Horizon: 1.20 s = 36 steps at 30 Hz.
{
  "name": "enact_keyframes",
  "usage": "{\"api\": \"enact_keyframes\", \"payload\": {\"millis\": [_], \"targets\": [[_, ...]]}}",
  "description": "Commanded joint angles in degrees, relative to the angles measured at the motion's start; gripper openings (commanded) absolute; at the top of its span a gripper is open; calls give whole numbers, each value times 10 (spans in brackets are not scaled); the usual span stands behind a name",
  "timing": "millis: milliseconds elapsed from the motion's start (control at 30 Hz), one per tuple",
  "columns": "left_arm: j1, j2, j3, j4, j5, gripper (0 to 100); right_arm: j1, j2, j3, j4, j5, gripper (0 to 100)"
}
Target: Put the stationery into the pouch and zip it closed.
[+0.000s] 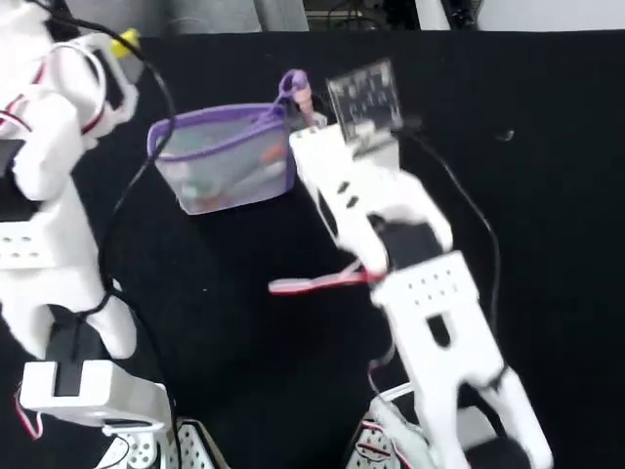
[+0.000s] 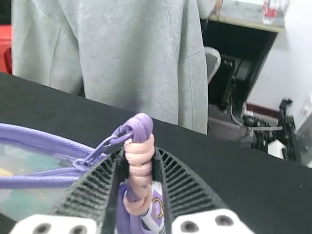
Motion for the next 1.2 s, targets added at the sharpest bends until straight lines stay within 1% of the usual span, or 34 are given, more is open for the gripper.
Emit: {"api": "enact_keyframes", "payload": {"millis": [0, 267, 433, 600, 733, 800, 933, 1033, 1167], "targets": [[-29, -12, 27, 4, 2, 177, 31, 118, -157, 51, 6, 11], [-24, -8, 116, 3, 2, 177, 83, 297, -370, 120, 11, 11], [10, -7, 169, 1, 2, 177, 120, 405, -479, 162, 11, 11], [43, -8, 253, -45, 2, 177, 159, 484, -556, 222, 11, 11], [48, -8, 316, -85, 2, 177, 194, 495, -582, 288, 22, 11], [48, -9, 342, -105, 2, 177, 207, 493, -587, 318, 56, 11], [48, -12, 384, -141, 2, 177, 208, 468, -582, 381, 118, 11], [48, -11, 398, -148, 0, 177, 208, 444, -586, 433, 132, 11], [48, -8, 401, -147, -2, 177, 204, 395, -582, 478, 132, 11]]}}
